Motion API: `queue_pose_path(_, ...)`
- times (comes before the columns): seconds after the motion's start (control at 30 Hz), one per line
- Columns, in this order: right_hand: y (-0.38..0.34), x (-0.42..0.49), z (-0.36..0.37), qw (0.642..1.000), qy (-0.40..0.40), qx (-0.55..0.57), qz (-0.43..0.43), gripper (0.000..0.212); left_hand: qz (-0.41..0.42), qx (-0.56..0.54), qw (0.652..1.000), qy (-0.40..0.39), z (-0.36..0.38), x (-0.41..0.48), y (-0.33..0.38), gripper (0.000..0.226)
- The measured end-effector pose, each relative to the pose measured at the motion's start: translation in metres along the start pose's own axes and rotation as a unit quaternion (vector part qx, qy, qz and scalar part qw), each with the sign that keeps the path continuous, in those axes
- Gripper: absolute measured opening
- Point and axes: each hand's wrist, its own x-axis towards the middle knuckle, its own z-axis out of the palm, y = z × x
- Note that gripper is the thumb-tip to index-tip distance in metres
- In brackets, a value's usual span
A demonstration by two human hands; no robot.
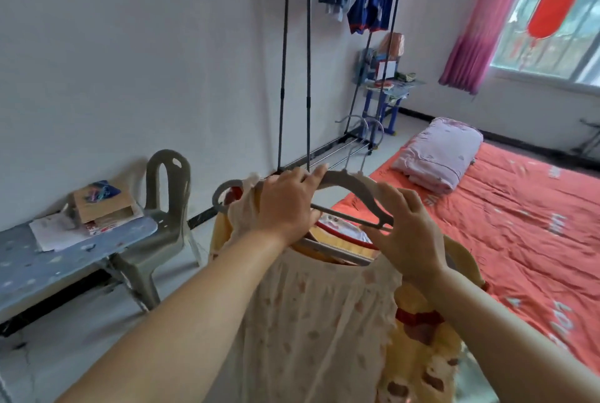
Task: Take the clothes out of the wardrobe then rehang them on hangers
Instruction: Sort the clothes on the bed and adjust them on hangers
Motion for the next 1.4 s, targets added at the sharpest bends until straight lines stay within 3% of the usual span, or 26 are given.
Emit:
queue_pose_path(0.2, 0.017, 0.020, 0.030, 0.995, 0.012, -0.057, 0.081, 0.080, 0.077, -0.044, 0.995, -0.038, 0.042, 0.057, -0.018, 0.074)
queue_pose_path(0.53, 0.094, 0.037, 0.065, 0.983, -0.012, -0.098, 0.156, 0.081, 0.128, -0.083, 0.986, -0.066, 0.127, 0.130, 0.004, 0.074)
queue_pose_path(1.03, 0.298, 0.029, 0.217, 0.946, -0.102, -0.016, 0.309, 0.081, 0.123, -0.055, 0.960, -0.246, 0.372, 0.227, 0.051, 0.075)
queue_pose_path(1.4, 0.380, -0.009, 0.315, 0.910, -0.165, 0.004, 0.379, 0.074, 0.111, -0.009, 0.933, -0.341, 0.515, 0.229, 0.061, 0.074)
